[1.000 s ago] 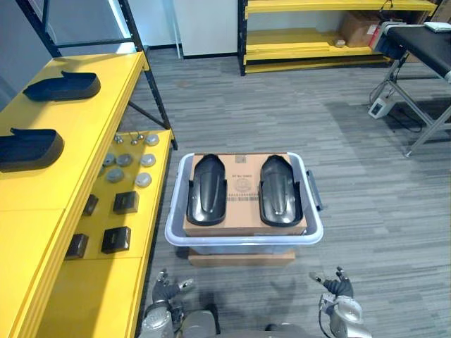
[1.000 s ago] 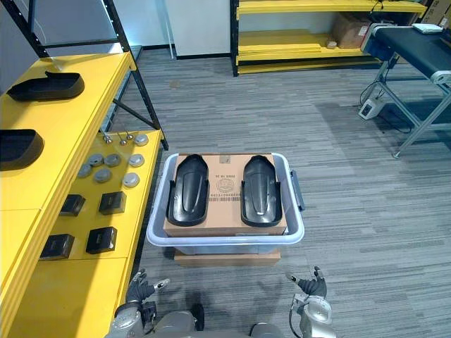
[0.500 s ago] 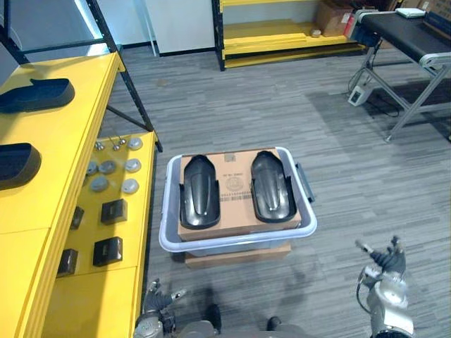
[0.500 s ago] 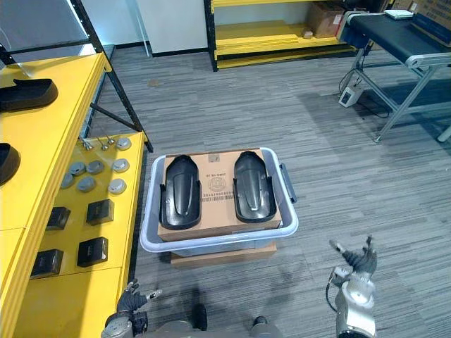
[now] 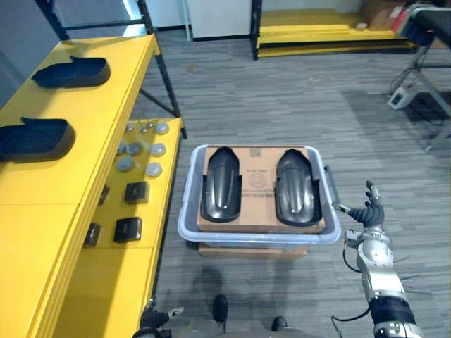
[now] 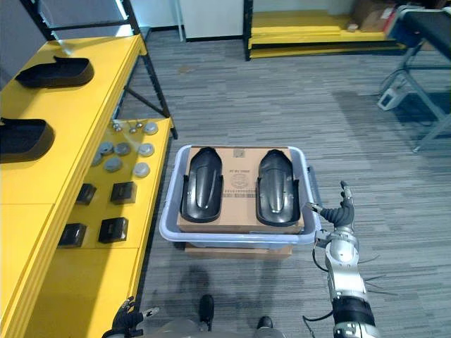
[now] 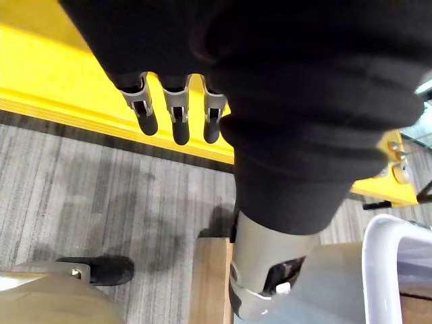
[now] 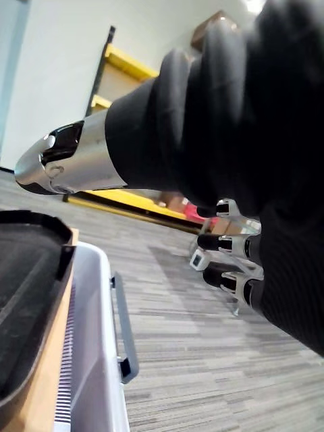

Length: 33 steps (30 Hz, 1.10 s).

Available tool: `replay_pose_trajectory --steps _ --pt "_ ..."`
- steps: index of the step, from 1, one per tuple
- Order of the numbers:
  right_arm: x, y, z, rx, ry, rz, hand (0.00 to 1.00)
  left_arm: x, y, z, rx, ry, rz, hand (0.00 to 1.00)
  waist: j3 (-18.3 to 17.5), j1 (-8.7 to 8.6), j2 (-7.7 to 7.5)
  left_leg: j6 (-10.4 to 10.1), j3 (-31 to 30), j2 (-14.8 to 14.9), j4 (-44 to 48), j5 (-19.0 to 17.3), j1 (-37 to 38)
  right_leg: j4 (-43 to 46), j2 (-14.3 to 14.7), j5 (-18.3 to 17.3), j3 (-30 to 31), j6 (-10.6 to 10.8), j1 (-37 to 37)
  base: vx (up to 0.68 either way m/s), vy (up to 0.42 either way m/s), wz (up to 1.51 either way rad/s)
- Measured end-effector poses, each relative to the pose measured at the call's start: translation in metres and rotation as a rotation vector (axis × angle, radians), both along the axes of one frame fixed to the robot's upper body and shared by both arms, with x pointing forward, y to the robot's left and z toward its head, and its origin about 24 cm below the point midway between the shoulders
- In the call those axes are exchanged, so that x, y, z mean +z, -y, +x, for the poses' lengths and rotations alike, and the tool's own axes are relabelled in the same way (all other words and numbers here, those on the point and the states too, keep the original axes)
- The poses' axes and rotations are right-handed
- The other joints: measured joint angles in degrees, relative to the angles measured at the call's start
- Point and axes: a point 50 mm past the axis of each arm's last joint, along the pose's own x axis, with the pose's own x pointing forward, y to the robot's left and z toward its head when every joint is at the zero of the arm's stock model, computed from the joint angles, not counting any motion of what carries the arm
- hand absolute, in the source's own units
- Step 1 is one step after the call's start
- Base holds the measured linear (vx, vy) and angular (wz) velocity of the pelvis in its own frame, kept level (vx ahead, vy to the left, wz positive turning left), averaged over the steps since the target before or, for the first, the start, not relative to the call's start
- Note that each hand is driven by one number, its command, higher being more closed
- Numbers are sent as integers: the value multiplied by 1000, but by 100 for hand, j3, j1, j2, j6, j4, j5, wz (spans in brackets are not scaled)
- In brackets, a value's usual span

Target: Walk over and take plastic housings, then place them on the shelf

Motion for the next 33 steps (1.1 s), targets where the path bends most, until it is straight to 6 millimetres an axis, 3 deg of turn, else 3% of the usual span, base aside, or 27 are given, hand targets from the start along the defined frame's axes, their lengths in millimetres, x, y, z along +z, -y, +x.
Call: replay_pose_trajectory --steps 3,15,16,26,33 --pt "0 0 8 -22 -19 -7 0 0 2 3 -5 9 -4 0 176 124 33 -19 -97 1 -1 23 -61 -2 13 -16 -106 -23 -6 -9 -20 23" --pt "12 7 28 -155 -26 -33 0 4 14 19 -29 66 -8 0 677 119 157 -139 -382 -34 0 168 -496 45 5 -40 -336 -55 -298 -7 -10 12" --pt "14 9 28 -178 -19 -28 100 5 15 21 -30 71 -7 0 700 119 179 -140 -388 -28 0 169 -513 49 9 -42 -340 -57 -314 0 0 0" --pt "11 12 22 -291 14 14 100 7 18 30 -33 92 3 0 797 117 241 -145 -360 13 -2 168 -495 252 13 -157 -294 -75 -395 -15 -3 -1" --pt "-11 9 5 -291 -56 37 100 9 18 32 -40 99 1 0 814 109 214 -149 -340 12 -4 165 -289 249 3 -157 -233 -75 -200 -2 -1 -2"
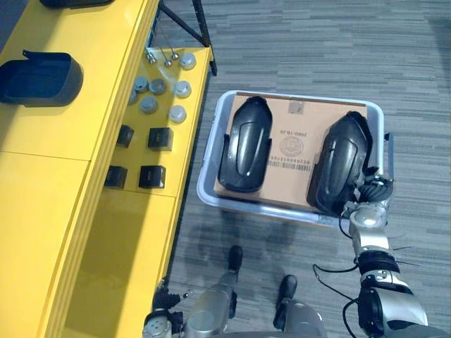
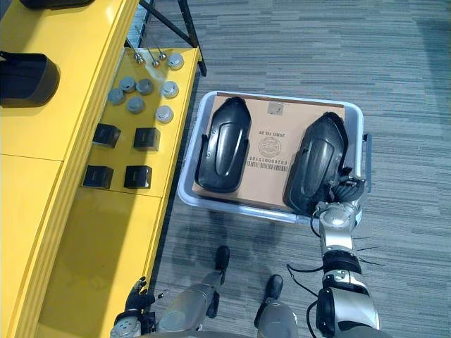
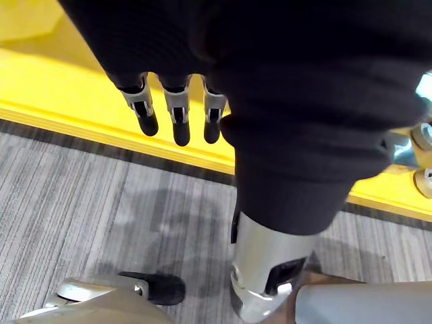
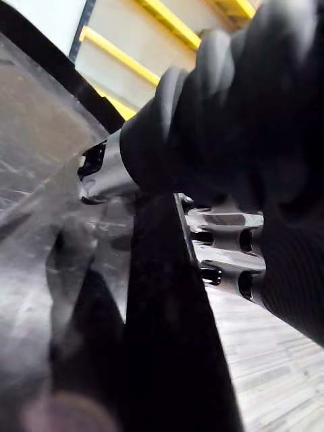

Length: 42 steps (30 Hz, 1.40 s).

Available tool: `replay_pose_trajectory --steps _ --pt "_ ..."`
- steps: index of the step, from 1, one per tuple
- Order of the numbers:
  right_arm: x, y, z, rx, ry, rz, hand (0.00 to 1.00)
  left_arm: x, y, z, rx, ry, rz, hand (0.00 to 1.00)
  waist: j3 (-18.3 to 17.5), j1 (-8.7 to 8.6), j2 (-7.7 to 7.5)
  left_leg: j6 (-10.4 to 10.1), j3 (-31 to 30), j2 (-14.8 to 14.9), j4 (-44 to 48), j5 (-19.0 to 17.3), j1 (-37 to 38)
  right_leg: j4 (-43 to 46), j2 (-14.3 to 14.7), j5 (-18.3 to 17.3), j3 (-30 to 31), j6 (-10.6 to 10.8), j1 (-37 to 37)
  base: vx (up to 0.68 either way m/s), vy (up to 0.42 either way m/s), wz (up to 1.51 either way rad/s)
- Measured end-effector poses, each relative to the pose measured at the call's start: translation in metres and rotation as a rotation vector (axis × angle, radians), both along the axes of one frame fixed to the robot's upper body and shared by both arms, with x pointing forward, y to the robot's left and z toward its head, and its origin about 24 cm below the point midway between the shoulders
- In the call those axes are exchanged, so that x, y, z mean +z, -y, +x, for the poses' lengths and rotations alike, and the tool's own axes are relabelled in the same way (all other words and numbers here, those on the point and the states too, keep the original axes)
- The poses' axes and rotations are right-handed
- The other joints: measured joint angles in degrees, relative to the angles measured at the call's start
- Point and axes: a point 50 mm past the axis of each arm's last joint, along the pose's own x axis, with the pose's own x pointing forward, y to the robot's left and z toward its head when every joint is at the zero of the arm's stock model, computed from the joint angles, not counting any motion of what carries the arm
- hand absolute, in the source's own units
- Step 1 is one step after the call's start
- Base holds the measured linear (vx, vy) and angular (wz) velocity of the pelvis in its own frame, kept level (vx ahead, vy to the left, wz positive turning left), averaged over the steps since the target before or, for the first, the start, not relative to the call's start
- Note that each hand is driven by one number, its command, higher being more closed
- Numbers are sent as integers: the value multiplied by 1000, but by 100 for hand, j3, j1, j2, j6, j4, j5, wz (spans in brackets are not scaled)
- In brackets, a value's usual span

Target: Walk over and take plastic housings, then place them on the shelf

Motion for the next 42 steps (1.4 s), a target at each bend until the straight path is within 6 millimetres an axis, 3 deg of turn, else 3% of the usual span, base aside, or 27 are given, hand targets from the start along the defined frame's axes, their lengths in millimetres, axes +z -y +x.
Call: replay_pose_trajectory --steps 9,16,22,27,33,39,42 --pt "-4 -3 -12 26 9 3 100 1 -1 1 -3 3 0 0 -24 -5 -46 1 40 64 -3 0 156 83 2 2 96 5 78 -61 0 -4" --pt "9 2 -25 16 60 -79 100 4 -1 6 -6 25 1 0 -246 -22 -140 1 41 74 -3 0 195 74 14 -2 109 12 117 -17 -2 -1" --pt "30 0 -31 6 146 -158 100 20 0 22 -13 122 4 0 -432 -72 -212 1 41 73 -2 1 300 63 14 -1 105 12 228 0 0 0" --pt "48 -10 -37 -1 241 -210 100 41 0 31 -12 242 11 0 -631 -163 -236 -1 48 96 -5 -6 311 76 27 -7 139 19 219 -48 -3 -3" --pt "77 -26 -44 12 380 -262 100 89 8 51 20 497 -26 0 -781 -182 -260 2 59 98 -4 -4 343 82 29 -7 154 19 240 -10 -1 -1" --pt "107 -73 -42 177 579 -242 100 149 25 72 1 804 -92 0 -941 -233 -267 2 76 95 -4 -4 426 78 23 -7 157 19 322 0 0 0" --pt "115 -102 -41 298 646 -203 100 168 39 79 -41 893 -125 0 -958 -294 -283 2 103 96 -8 -4 515 78 19 -7 174 19 399 -25 0 -1"
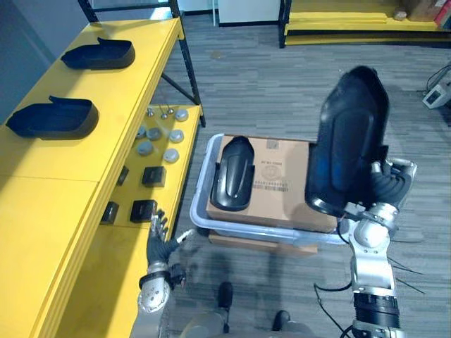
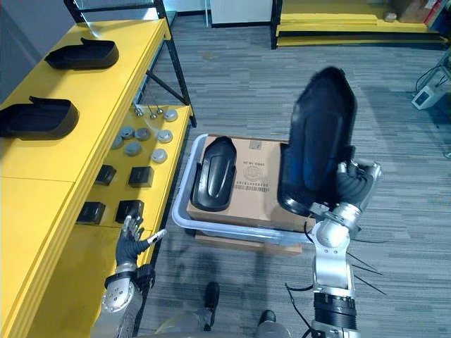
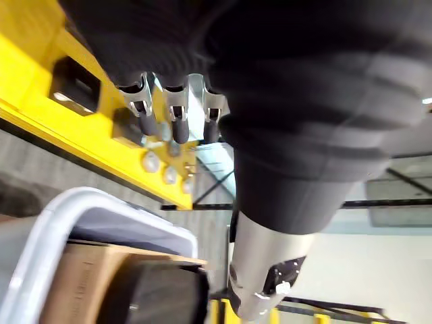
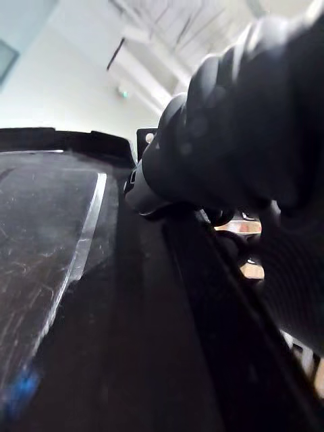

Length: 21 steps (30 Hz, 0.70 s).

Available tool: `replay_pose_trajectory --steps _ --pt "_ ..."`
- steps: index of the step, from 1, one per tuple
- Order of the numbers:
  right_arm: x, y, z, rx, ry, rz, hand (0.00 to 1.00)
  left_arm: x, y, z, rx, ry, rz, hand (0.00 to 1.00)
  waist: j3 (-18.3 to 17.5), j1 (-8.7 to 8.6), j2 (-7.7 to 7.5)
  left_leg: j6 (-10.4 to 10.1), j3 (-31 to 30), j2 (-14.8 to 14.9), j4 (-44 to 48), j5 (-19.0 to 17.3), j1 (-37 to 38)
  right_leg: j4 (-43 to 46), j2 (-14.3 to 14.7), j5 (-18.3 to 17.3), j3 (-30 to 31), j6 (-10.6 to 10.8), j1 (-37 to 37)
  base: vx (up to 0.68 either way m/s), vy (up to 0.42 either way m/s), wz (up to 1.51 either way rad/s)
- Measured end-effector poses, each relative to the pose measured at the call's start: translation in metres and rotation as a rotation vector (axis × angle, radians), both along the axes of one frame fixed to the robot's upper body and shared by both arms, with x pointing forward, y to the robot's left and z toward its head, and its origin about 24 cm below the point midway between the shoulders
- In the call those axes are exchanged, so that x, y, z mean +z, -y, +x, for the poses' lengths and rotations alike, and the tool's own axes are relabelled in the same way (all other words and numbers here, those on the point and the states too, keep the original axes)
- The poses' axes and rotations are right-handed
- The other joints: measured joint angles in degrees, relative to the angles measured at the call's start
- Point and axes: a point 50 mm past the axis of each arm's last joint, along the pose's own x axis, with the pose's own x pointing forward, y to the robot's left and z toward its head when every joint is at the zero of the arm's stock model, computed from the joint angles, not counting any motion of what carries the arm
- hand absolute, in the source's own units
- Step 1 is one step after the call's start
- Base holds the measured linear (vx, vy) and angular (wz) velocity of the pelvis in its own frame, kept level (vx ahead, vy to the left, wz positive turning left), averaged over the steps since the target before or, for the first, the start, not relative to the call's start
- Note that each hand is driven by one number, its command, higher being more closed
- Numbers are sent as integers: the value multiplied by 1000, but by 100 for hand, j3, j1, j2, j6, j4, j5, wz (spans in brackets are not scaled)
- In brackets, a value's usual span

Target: Walk over and take plastic housings, then place them on the shelf

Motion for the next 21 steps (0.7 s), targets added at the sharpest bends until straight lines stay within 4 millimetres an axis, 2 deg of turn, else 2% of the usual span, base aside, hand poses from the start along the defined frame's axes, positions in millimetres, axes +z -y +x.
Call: replay_pose_trajectory --steps 3,9,15,20,21 --pt "0 -28 -4 134 13 -7 100 7 16 6 -64 34 -13 0 -101 -13 -51 0 45 15 -11 0 13 0 10 3 44 1 -7 -42 -1 -6" --pt "1 -68 -9 336 29 -24 100 25 44 16 -168 112 -28 0 -247 -24 -120 0 153 41 -14 1 41 1 23 42 149 -2 -27 -27 0 -9" --pt "0 -92 -13 459 19 -17 100 36 64 20 -267 161 -13 0 -401 -28 -122 0 226 88 -43 1 34 -9 63 82 251 -31 -81 -26 -5 -8" --pt "0 -98 -15 503 29 -5 100 39 73 20 -315 176 -4 0 -484 -52 -122 -1 257 105 -43 3 39 -19 77 101 281 -39 -95 -14 -5 -4" --pt "-1 -98 -15 505 27 -9 100 39 73 20 -315 176 1 100 -509 -66 -119 -1 265 104 -43 3 41 -33 77 110 288 -39 -102 -21 5 -4"
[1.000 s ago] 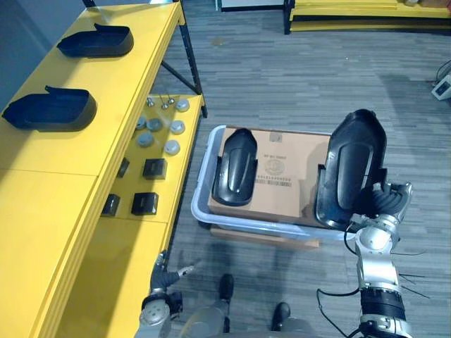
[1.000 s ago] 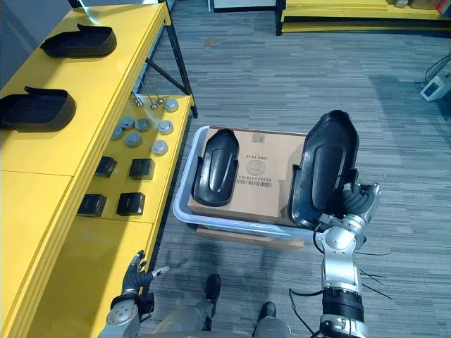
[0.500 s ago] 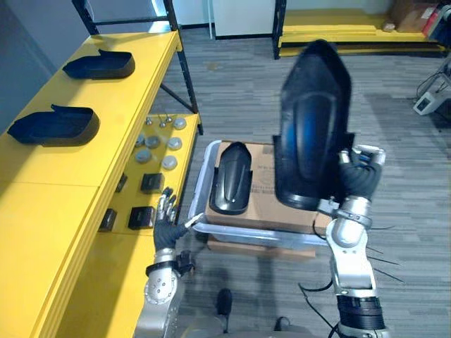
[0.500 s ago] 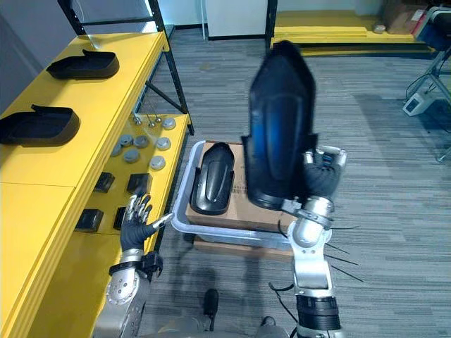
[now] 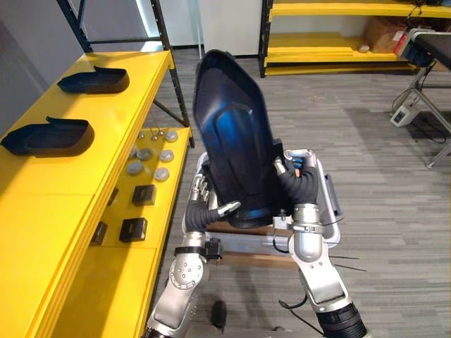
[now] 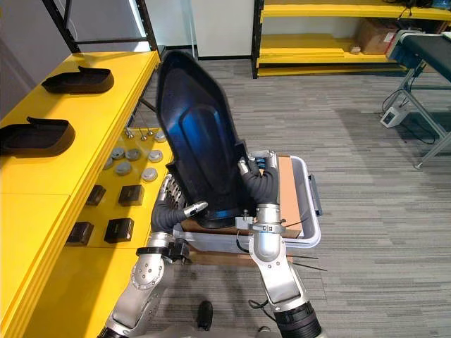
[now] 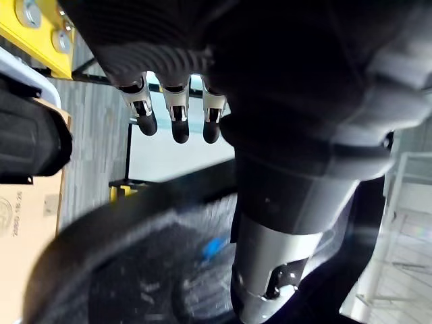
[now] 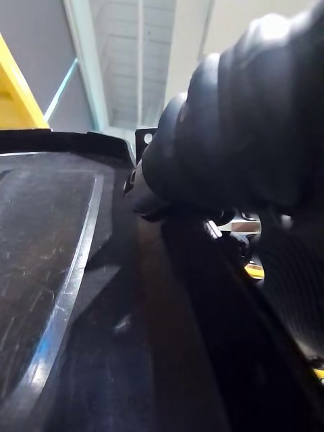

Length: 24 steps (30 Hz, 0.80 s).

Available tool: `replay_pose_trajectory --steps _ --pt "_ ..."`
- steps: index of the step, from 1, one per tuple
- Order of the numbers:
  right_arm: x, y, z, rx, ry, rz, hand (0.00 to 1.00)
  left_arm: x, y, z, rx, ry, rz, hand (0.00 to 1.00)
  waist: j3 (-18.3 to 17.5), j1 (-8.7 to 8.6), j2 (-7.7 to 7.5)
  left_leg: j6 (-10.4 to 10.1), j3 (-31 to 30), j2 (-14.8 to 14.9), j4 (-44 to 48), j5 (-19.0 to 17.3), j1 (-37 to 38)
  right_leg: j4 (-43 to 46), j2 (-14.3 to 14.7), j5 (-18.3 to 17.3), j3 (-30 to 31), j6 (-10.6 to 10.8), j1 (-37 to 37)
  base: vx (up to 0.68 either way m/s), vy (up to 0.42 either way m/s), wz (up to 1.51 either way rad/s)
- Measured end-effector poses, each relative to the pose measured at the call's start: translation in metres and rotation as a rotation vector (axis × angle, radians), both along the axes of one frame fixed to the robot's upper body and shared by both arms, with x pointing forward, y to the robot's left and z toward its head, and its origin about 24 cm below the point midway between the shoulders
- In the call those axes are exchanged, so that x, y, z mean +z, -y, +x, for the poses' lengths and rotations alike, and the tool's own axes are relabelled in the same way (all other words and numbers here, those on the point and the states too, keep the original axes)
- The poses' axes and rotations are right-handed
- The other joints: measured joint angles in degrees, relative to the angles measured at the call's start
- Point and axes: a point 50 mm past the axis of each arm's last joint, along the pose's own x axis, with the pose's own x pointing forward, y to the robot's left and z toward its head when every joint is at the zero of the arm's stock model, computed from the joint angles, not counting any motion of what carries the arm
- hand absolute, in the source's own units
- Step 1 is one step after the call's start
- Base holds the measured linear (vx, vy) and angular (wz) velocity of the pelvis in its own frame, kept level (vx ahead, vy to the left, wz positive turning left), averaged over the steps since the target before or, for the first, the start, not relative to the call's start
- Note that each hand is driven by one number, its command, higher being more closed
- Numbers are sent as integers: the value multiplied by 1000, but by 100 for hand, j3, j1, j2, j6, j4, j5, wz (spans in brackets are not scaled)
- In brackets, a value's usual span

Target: Walk over and take plastic housings, then place them on the shelf

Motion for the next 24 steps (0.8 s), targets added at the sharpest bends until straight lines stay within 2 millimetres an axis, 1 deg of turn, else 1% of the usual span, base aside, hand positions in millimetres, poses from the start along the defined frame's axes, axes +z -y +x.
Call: replay_pose_trajectory --steps 2,3,8,12,15,17,20,24 --pt "-1 -3 -1 7 -3 1 100 0 -2 1 5 -3 1 100 -52 -48 -4 0 9 -1 -1 0 -3 -64 5 31 7 4 1 -10 4 -2" --pt "-2 -3 -1 9 -6 0 0 -1 -3 1 4 -5 3 100 -76 -75 -8 0 13 -2 -1 0 -3 -75 4 37 11 7 5 0 0 0" --pt "-4 -3 -2 29 -4 -19 0 -5 -4 -1 -2 -27 13 100 -122 -117 -55 1 57 -2 -1 1 7 -79 2 54 54 13 -4 -9 3 -4" --pt "-13 -5 -1 58 -40 -26 0 -14 -6 0 19 -75 24 100 -169 -126 -111 1 71 1 -1 1 13 -80 4 55 71 12 -7 -3 1 -1" --pt "-17 -6 -1 107 -60 -16 0 -18 -9 2 38 -103 30 100 -182 -123 -128 2 69 -2 -1 2 18 -79 1 55 71 12 -5 0 0 0" --pt "-23 -6 2 142 -103 -2 0 -26 -11 3 46 -141 50 100 -232 -122 -132 3 64 -4 -1 3 18 -74 1 55 67 12 2 0 0 0" --pt "-31 -3 5 155 -148 -4 0 -34 -13 3 50 -179 68 100 -306 -113 -133 3 48 -5 -1 4 18 -72 2 55 50 12 12 2 -3 2" --pt "-29 5 7 171 -152 -23 0 -34 -20 6 76 -181 72 100 -313 -112 -136 -8 20 -3 -2 19 26 -62 6 54 31 11 24 0 0 1"
